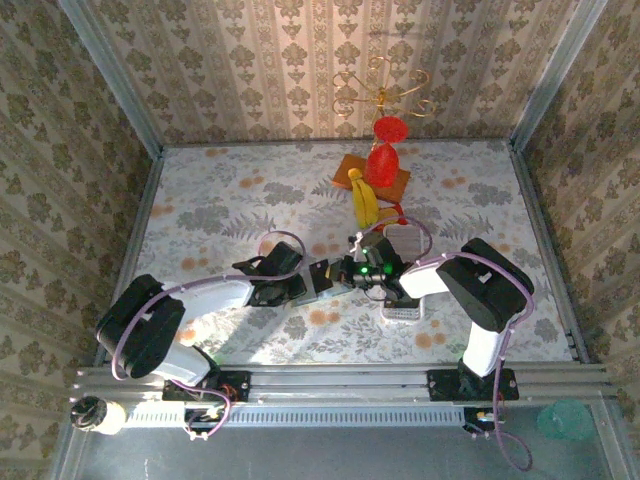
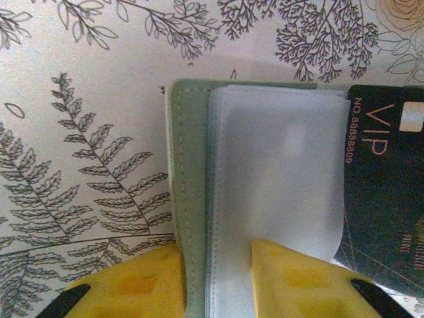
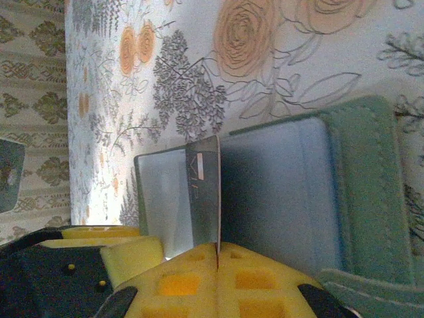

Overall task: Put the credit cards into the card holder
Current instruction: Insert the credit card into the card slot.

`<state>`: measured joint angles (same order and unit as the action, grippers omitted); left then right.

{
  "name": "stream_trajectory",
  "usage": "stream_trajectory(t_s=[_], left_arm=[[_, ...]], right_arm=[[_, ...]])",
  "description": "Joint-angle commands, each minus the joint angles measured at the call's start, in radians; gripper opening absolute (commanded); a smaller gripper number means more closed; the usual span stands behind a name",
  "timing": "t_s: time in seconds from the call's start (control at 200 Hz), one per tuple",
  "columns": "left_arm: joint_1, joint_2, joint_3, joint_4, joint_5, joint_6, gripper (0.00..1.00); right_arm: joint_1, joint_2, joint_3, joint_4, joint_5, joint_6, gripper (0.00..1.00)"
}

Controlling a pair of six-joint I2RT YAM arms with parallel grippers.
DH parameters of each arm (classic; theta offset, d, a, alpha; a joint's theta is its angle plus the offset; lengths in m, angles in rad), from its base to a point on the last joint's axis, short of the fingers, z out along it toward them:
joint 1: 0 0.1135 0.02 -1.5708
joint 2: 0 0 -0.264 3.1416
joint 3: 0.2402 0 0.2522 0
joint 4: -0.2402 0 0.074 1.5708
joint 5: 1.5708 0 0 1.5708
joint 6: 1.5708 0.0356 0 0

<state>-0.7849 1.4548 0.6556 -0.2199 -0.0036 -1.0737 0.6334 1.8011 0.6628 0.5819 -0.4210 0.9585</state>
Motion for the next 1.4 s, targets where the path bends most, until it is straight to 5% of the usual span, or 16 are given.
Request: stream_trajectory(t_s=[0.0,1.395], left_arm=[[-0.011,0.014,-0.048,-0.052,0.014,-0.022,0.29],[-0.02,0.02,-0.044,-0.044,0.01,-0.026,0.27]], right_arm=[[0.009,-0.011,-0.034,-0.037,0.059,0.017,0.0],[-0.017,0.064,0.009,-0.002,0.083,-0.011,0.0]])
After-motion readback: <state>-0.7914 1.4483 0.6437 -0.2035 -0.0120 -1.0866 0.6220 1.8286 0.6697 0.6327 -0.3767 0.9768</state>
